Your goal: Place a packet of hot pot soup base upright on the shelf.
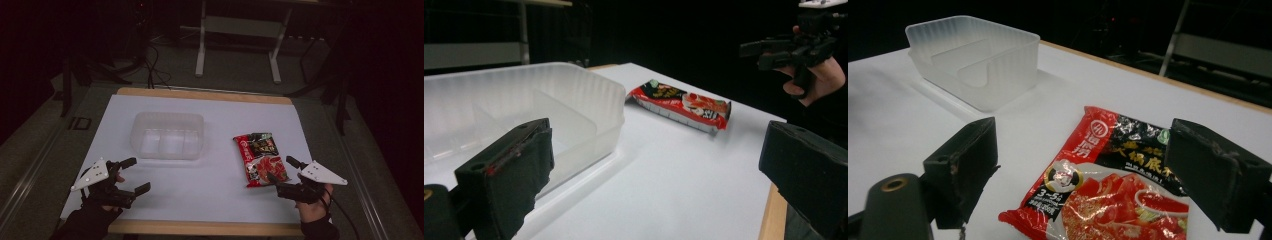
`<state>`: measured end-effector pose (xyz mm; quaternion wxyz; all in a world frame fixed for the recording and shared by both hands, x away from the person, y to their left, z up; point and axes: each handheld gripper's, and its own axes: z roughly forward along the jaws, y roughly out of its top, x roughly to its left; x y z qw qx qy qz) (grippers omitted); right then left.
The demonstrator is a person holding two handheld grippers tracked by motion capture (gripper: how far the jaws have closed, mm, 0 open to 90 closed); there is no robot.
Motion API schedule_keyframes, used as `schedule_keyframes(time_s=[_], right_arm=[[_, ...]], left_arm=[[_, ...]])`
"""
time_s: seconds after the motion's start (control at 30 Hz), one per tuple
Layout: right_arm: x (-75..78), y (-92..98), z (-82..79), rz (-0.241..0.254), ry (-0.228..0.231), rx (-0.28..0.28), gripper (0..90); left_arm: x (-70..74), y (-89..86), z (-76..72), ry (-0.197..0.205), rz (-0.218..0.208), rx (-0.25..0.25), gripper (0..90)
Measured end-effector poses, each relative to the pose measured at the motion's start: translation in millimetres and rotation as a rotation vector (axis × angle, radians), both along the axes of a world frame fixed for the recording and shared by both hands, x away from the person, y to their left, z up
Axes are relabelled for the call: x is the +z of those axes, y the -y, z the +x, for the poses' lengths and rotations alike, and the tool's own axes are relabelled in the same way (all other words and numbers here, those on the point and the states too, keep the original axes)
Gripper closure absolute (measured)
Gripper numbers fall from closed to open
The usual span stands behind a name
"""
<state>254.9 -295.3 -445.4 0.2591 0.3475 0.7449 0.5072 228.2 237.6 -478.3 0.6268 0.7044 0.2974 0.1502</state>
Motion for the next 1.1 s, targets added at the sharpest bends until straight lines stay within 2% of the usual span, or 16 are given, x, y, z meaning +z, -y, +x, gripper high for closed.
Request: schedule_keyframes(time_s=[0.17, 0.3, 0.4, 0.5, 0.53, 0.6, 0.73, 0.87, 1.1], right_arm=[[4.7, -2.4, -0.4, -0.023, 0.004, 0.002, 13.3], [10.9, -4.1, -1.1, -0.03, 0.01, 0.017, 13.9], [14.1, -7.0, -0.2, -0.053, -0.001, 0.02, 13.9], [16.3, -8.5, 0.2, -0.056, 0.0, 0.024, 13.3], [20.1, -10.5, 1.6, -0.064, -0.001, 0.033, 10.4], [23.4, -11.9, 3.4, -0.061, -0.012, 0.044, 9.5], [30.6, -15.8, 7.8, -0.039, -0.004, 0.02, 9.4], [35.1, -13.3, 17.6, -0.023, 0.006, 0.028, 9.5], [36.8, -5.3, 39.8, -0.027, -0.011, 0.018, 11.9]], left_arm=[[0.6, 2.6, -2.7, 0.022, 0.001, 0.021, 1.3], [1.0, 6.6, -7.1, 0.071, -0.003, 0.032, 1.3], [-0.4, 7.9, -6.8, 0.072, -0.012, 0.027, 1.3], [-1.3, 9.0, -6.0, 0.066, -0.021, 0.02, 1.3], [-1.7, 10.3, -5.3, 0.067, -0.025, 0.014, 1.3], [-2.0, 12.1, -4.8, 0.073, -0.019, 0.024, 1.3], [-3.6, 13.1, -5.4, 0.073, -0.008, 0.038, 1.3], [-2.6, 14.6, -7.6, 0.093, 0.002, 0.055, 1.3], [-3.8, 16.9, -6.7, 0.08, -0.012, 0.045, 1.3]])
